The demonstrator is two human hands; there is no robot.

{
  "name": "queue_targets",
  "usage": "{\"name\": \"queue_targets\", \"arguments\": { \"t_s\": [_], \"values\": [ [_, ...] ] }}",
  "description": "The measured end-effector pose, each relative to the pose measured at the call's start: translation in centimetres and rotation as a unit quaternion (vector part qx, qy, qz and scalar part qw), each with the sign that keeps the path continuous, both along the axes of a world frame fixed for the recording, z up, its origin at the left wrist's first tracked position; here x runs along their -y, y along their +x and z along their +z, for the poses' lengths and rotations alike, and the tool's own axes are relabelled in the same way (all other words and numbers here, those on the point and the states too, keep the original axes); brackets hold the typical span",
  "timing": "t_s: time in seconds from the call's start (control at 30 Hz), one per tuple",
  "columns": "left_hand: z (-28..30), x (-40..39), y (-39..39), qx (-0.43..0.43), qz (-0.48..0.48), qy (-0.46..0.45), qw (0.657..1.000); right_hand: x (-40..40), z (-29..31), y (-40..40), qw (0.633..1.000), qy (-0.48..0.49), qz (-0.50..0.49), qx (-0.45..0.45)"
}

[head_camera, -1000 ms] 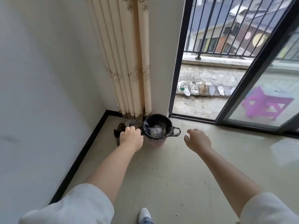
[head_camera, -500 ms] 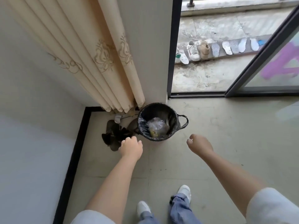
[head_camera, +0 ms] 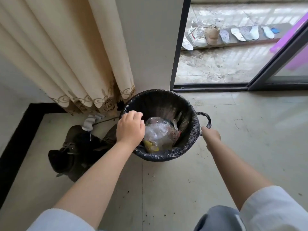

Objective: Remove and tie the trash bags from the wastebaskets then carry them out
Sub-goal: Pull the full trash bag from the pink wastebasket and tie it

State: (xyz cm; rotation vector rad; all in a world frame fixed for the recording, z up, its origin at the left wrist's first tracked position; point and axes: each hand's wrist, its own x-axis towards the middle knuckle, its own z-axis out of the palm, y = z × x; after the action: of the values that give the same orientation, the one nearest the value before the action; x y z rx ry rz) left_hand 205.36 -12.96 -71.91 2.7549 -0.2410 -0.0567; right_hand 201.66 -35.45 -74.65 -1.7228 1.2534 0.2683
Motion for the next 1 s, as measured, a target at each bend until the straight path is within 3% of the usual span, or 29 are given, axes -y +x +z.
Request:
{"name": "queue_targets", "arguments": {
  "t_s": [0.07, 0.23, 0.33, 0.4, 0.53, 0.6, 0.67, 0.83, 1.0],
  "values": [
    [-1.8, 1.4, 1.9, 0.030, -0.044, 0.021, 0.998, 0.3, -2.2, 1.2, 0.999, 0.042, -0.008, 0.023],
    [-6.1, 1.8, 2.7, 0.002, 0.013, 0.129, 0.991, 0.7, -5.1, 2.0, 0.990, 0.120, -0.060, 0.031],
    [-6.7, 1.3, 2.1, -0.044, 0.030, 0.174, 0.983, 0.4, -5.7, 1.8, 0.965, 0.170, -0.161, 0.118],
    [-6.7, 0.9, 2.4, -0.053, 0.040, 0.175, 0.982, 0.4, -5.5, 2.0, 0.957, 0.141, -0.193, 0.164],
    [-6.9, 0.3, 3.0, -0.066, 0.054, 0.159, 0.984, 0.3, -3.1, 2.4, 0.972, -0.090, -0.090, 0.199],
    [-7.0, 0.2, 3.0, -0.069, 0.052, 0.159, 0.984, -0.6, -1.0, 2.5, 0.957, -0.206, 0.005, 0.203],
    [-6.9, 0.3, 3.0, -0.068, 0.052, 0.146, 0.986, -2.2, 0.9, 2.7, 0.938, -0.244, 0.075, 0.235],
    [-6.6, -0.6, 2.7, -0.057, 0.064, 0.099, 0.991, -6.2, 2.2, 3.0, 0.938, -0.141, 0.126, 0.289],
    [-6.1, -1.2, 1.8, -0.047, 0.033, 0.101, 0.993, -5.2, 2.1, 3.1, 0.943, -0.009, 0.242, 0.229]
  ]
}}
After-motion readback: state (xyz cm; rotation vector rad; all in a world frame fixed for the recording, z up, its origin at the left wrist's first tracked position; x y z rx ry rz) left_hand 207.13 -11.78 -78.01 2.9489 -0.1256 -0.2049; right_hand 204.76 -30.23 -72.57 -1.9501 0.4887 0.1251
